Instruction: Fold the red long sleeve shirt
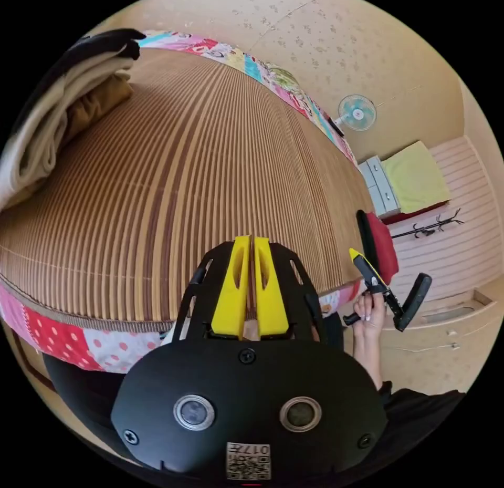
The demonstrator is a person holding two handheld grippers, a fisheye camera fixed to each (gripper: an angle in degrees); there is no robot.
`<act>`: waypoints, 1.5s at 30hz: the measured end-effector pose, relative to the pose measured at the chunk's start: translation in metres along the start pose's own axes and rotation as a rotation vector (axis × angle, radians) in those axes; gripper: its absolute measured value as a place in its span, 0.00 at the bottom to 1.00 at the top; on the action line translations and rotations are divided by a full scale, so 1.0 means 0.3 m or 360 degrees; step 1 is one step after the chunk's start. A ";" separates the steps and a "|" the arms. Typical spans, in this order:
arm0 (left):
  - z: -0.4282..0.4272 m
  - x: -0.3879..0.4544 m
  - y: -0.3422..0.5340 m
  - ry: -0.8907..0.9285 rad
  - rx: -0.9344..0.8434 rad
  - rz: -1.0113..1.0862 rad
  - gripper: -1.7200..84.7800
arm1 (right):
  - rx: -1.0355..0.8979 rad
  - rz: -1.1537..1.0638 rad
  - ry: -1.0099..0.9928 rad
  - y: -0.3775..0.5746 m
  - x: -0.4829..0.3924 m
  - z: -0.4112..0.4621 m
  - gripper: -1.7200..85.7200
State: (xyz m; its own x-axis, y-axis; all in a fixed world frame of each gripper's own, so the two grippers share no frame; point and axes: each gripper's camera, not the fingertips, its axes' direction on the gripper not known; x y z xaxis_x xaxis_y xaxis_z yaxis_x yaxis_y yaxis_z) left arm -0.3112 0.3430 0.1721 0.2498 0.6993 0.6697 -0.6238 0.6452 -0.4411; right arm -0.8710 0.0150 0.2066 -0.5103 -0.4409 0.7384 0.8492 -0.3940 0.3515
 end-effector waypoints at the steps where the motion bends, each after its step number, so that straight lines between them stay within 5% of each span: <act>1: -0.002 -0.028 0.015 0.0109 -0.0086 -0.0007 0.02 | 0.0128 0.0108 -0.0148 0.057 0.068 -0.089 0.02; 3: -0.021 -0.073 0.049 0.0387 -0.0123 -0.0081 0.01 | 0.0344 0.0259 -0.0368 0.147 0.181 -0.219 0.02; 4: -0.032 -0.105 0.080 0.0754 -0.0095 -0.0153 0.01 | 0.0496 0.0359 -0.0468 0.209 0.258 -0.302 0.02; 5: -0.031 -0.130 0.111 0.1178 -0.0027 -0.0215 0.01 | 0.0570 0.0400 -0.0498 0.239 0.294 -0.342 0.02; 8: -0.007 -0.137 0.157 0.1704 0.0018 -0.0385 0.01 | 0.0852 0.0328 -0.0429 0.353 0.414 -0.537 0.02; 12: 0.033 -0.044 0.116 0.1252 -0.0445 -0.0353 0.02 | 0.0941 0.0244 -0.0144 0.443 0.553 -0.749 0.02; 14: 0.156 -0.007 0.113 0.1122 -0.0980 -0.0403 0.01 | 0.0817 0.0320 -0.0072 0.451 0.646 -0.805 0.03; 16: 0.257 -0.037 0.150 0.1370 -0.1234 -0.0675 0.01 | 0.0716 0.0477 -0.0108 0.466 0.780 -0.868 0.03; 17: 0.289 -0.057 0.177 0.1654 -0.1193 -0.0824 0.01 | 0.0715 0.0498 -0.0131 0.471 0.806 -0.882 0.03; 19: 0.299 -0.098 0.202 0.1737 -0.1081 -0.0992 0.01 | 0.0773 0.0576 -0.0202 0.511 0.876 -0.928 0.03; 21: 0.273 -0.103 0.164 0.1481 -0.1053 -0.0816 0.01 | 0.0843 0.0600 -0.0239 0.545 0.900 -0.946 0.03; 24: 0.162 0.008 0.046 0.0953 -0.0976 -0.0122 0.01 | 0.0809 0.0611 -0.0190 0.560 0.921 -0.940 0.03; 26: 0.037 0.169 -0.005 0.0239 -0.0842 0.0497 0.01 | 0.0725 0.0659 -0.0075 0.538 0.957 -0.938 0.04; 29: -0.041 0.317 0.017 -0.0700 -0.0608 0.0922 0.01 | 0.0711 0.0758 0.0028 0.461 1.080 -0.982 0.06; 30: -0.048 0.323 0.014 -0.0703 -0.0598 0.0932 0.01 | 0.0721 0.0787 0.0092 0.415 1.142 -0.999 0.07; 35: -0.048 0.121 -0.083 0.0958 -0.0672 0.0203 0.02 | 0.0577 0.0893 0.0121 0.180 1.397 -0.917 0.12; 38: 0.024 -0.045 -0.040 0.1561 -0.0584 -0.0373 0.04 | 0.0388 0.1032 -0.0041 0.060 1.491 -0.773 0.11; 45: 0.076 -0.166 0.071 0.1456 -0.0753 -0.0710 0.02 | 0.0720 0.0689 0.0081 -0.414 1.173 -0.916 0.06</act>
State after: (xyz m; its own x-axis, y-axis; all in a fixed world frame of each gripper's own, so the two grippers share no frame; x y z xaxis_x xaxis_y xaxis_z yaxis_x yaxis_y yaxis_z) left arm -0.3537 0.3149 0.1429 0.9519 0.2136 0.2197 -0.0469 0.8102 -0.5843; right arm -1.1935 -0.3127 0.2647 -0.1033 -0.5266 0.8438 0.9481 0.2045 0.2437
